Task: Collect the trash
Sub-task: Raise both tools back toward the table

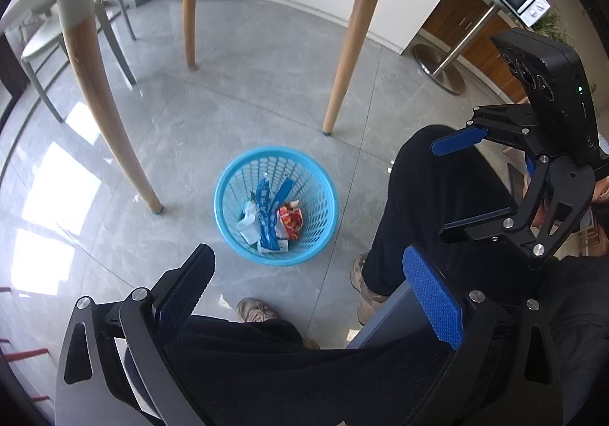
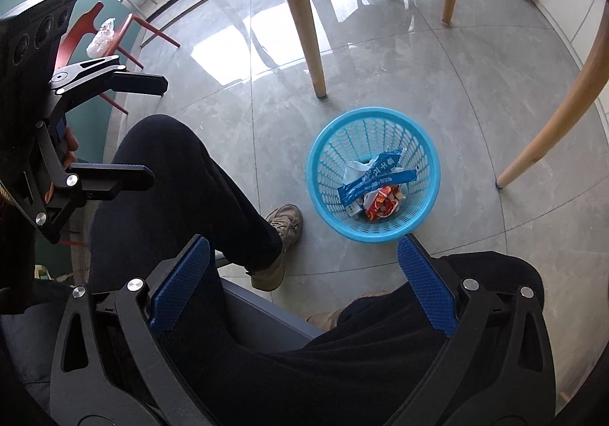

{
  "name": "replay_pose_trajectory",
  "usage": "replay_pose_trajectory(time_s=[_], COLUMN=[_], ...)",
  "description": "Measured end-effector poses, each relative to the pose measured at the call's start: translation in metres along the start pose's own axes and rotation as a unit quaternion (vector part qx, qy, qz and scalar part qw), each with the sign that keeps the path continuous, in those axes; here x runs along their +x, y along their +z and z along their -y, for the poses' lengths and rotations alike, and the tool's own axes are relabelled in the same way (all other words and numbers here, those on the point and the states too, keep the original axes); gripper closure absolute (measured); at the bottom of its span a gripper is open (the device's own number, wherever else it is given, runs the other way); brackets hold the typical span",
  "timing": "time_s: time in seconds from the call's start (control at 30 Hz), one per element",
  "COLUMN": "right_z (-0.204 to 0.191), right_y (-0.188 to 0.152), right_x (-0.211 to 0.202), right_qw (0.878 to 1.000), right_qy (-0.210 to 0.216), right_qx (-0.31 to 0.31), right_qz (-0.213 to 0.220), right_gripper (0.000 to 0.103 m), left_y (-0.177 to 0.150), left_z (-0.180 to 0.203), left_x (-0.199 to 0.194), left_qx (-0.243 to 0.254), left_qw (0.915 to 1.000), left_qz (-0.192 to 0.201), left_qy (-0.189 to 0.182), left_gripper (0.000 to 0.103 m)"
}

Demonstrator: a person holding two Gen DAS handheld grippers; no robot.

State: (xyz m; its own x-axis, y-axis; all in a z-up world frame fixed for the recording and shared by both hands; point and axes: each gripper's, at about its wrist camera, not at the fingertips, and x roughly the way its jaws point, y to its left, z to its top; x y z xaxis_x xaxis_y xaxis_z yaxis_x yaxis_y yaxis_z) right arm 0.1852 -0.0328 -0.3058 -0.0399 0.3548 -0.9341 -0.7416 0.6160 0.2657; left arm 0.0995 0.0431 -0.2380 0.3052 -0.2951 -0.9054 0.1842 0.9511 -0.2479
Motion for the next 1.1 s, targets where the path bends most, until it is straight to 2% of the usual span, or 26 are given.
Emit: replay_pose_trajectory(time_s=[0.3,0.57,0.8,0.9,1.1], right_z=[-0.03,-0.026,0.0,0.017,0.053], right_y=[-0.01,0.0,0.028,0.044,0.089], right_x=[-0.099,-0.173,-0.211,-0.223,-0.222], right_qw=[0.995,0.987,0.978,0.975,0.972], right_qy=[-0.008,-0.035,-0.072,-0.072,-0.081], right_qx=[-0.057,-0.068,-0.067,-0.063,-0.051], right_qz=[0.077,0.143,0.184,0.203,0.214], right_gripper=[0.008,0.008,0.008,0.008,0.008], left_y=[0.008,0.045,0.086,0.106,0.157], left_z=[0.038,0.048,0.041,0.032,0.01], left_x=[-0.072,-0.117,-0.137,-0.141,-0.137], left_qx=[0.046,0.073,0.081,0.078,0.077], left_qw=[0.9957,0.9869,0.9815,0.9804,0.9797], left_qz=[0.079,0.138,0.169,0.176,0.174], left_qy=[0.017,0.042,0.041,0.041,0.065], left_gripper=[0.006,0.006,0.006,0.006,0.006])
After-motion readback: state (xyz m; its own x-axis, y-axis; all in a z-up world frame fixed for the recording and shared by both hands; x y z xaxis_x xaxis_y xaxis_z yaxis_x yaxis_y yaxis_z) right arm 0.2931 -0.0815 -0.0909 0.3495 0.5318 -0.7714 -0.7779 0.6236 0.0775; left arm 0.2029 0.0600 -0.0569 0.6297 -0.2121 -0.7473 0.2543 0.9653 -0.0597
